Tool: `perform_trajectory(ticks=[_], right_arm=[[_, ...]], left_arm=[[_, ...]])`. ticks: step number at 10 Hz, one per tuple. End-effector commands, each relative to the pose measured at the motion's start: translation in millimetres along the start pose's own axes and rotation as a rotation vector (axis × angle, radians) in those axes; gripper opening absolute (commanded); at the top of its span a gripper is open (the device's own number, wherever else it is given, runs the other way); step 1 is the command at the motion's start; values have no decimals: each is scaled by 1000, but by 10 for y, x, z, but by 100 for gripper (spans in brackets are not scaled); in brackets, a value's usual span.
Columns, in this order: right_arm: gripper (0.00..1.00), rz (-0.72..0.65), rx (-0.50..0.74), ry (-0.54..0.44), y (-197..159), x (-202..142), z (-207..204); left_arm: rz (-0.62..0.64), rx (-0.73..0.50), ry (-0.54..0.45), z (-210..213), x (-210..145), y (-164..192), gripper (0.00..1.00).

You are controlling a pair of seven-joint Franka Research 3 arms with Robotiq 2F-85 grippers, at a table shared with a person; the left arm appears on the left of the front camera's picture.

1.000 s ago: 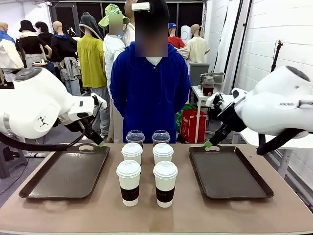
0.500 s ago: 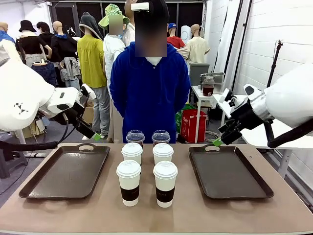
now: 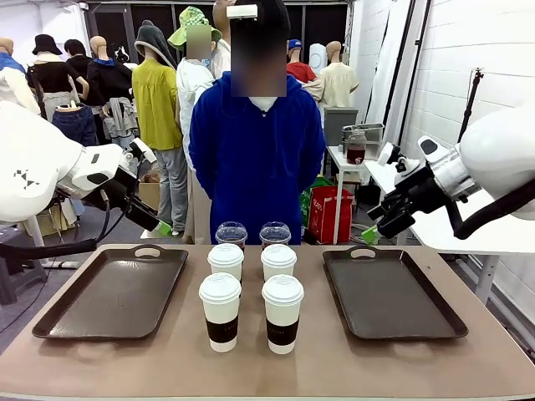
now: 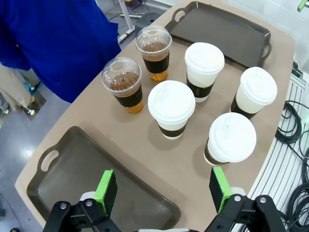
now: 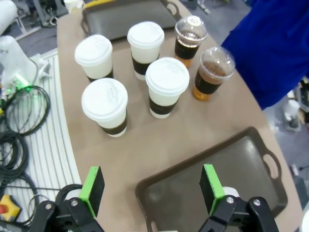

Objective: Distribute the coffee onto the tray.
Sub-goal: Pick up one iced Americano and place it on the right Handle tray.

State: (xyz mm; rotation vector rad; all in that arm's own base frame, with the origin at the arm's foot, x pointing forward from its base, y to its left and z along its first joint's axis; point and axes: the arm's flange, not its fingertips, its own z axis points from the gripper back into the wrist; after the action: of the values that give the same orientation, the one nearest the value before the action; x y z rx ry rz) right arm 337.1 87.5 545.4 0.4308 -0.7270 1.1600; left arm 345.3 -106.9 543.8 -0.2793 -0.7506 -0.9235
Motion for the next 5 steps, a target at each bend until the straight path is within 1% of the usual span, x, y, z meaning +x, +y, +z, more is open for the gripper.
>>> perform_trajectory(ticks=[1, 2, 3, 5], right_arm=[[100, -6, 3, -8, -69, -2, -43], [100, -37, -8, -11, -67, -5, -48], [100, -6, -2, -6, -26, 8, 7], [100, -6, -2, -6, -26, 8, 7]], left_arm=[[15, -4, -21, -79, -371, -192, 100], [0, 0, 0, 0, 0, 0, 100], [0, 0, 0, 0, 0, 0, 100], [0, 0, 0, 0, 0, 0, 100]])
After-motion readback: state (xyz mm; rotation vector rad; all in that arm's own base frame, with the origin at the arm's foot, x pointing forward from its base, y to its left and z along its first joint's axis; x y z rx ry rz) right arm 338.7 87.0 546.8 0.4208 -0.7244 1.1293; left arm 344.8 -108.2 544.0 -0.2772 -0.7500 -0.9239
